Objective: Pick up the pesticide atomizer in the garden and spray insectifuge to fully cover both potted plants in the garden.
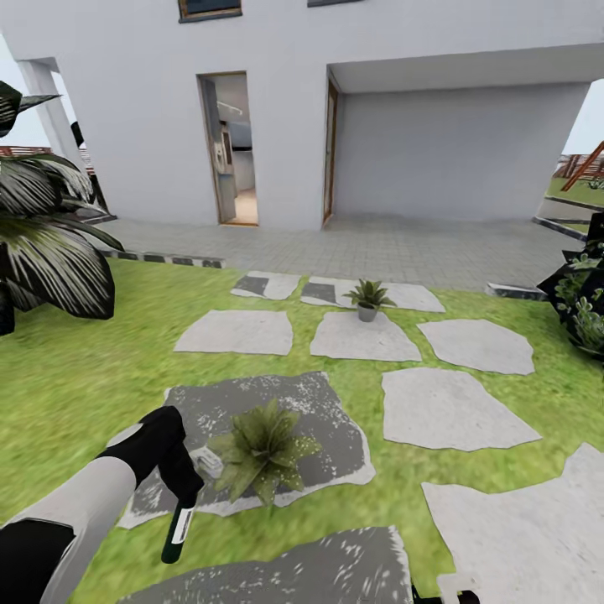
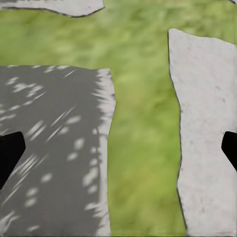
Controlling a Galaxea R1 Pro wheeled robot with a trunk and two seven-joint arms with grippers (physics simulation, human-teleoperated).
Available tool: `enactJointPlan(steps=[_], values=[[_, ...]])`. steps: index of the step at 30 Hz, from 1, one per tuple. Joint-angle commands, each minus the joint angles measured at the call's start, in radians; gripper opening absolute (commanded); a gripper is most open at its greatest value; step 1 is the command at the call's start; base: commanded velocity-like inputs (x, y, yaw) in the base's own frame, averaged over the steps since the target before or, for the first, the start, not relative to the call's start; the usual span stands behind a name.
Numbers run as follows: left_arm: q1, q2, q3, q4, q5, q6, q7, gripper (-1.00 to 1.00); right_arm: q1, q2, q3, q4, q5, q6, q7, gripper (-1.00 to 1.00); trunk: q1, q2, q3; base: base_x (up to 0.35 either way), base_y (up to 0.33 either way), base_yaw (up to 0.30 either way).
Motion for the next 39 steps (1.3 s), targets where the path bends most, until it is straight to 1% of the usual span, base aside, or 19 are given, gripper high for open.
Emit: enactJointPlan(steps=[1, 5, 14, 17, 21, 26, 34, 36, 37, 39], values=[[0.0, 0.001, -0.003, -0.002, -0.005, 0.009, -0.009, -1.0, -0.001, 0.0, -0.006, 0.002, 0.011, -0.004, -0.004, 1.0, -0.001, 0.0, -0.001, -0.328, -0.047, 0.0], [0.002, 0.0, 0.0, -0.002, -0.004, 0.009, -0.008, -1.0, -0.001, 0.0, -0.006, 0.001, 0.011, -0.004, -0.004, 1.0, -0.001, 0.0, -0.001, -0.295, 0.0, -0.14], [0.007, 0.002, -0.001, -0.001, -0.008, 0.009, -0.006, -1.0, -0.001, 0.0, -0.006, 0.001, 0.011, -0.004, -0.004, 1.0, -0.001, 0.0, -0.001, -0.03, 0.006, -0.247], [0.007, 0.005, -0.009, 0.0, -0.011, 0.009, -0.005, -1.0, -0.001, 0.0, -0.006, 0.001, 0.011, -0.004, -0.004, 1.0, -0.001, 0.0, -0.001, -0.001, 0.0, -0.043], [0.008, 0.017, -0.009, 0.008, -0.013, 0.009, -0.005, -1.0, -0.001, 0.002, -0.006, 0.001, 0.012, -0.004, -0.004, 1.0, -0.001, 0.0, -0.001, 0.0, 0.0, -0.006], [0.01, 0.044, -0.007, 0.015, -0.013, 0.009, -0.004, -1.0, -0.001, -0.002, -0.006, 0.003, 0.012, -0.004, -0.004, 1.0, -0.001, 0.0, -0.001, 0.0, 0.0, 0.0], [0.011, 0.038, -0.01, 0.017, -0.013, 0.009, -0.002, -1.0, -0.001, -0.004, -0.006, 0.023, 0.012, -0.005, -0.004, 1.0, -0.001, 0.0, -0.001, 0.0, 0.0, 0.0], [0.011, 0.039, -0.01, 0.018, -0.013, 0.009, 0.007, -1.0, -0.001, -0.004, -0.006, 0.024, 0.012, -0.005, -0.004, 1.0, -0.001, 0.0, -0.001, 0.0, 0.0, 0.0], [0.013, 0.038, -0.01, 0.018, -0.013, 0.009, 0.026, -1.0, -0.001, -0.004, -0.006, 0.025, 0.012, -0.005, -0.004, 1.0, -0.001, 0.0, -0.001, 0.005, 0.0, 0.0], [0.024, 0.035, -0.008, 0.018, -0.004, 0.009, 0.085, -1.0, -0.001, -0.003, -0.006, 0.025, 0.013, -0.004, -0.004, 1.0, -0.001, 0.0, -0.001, 0.05, 0.0, 0.0]])
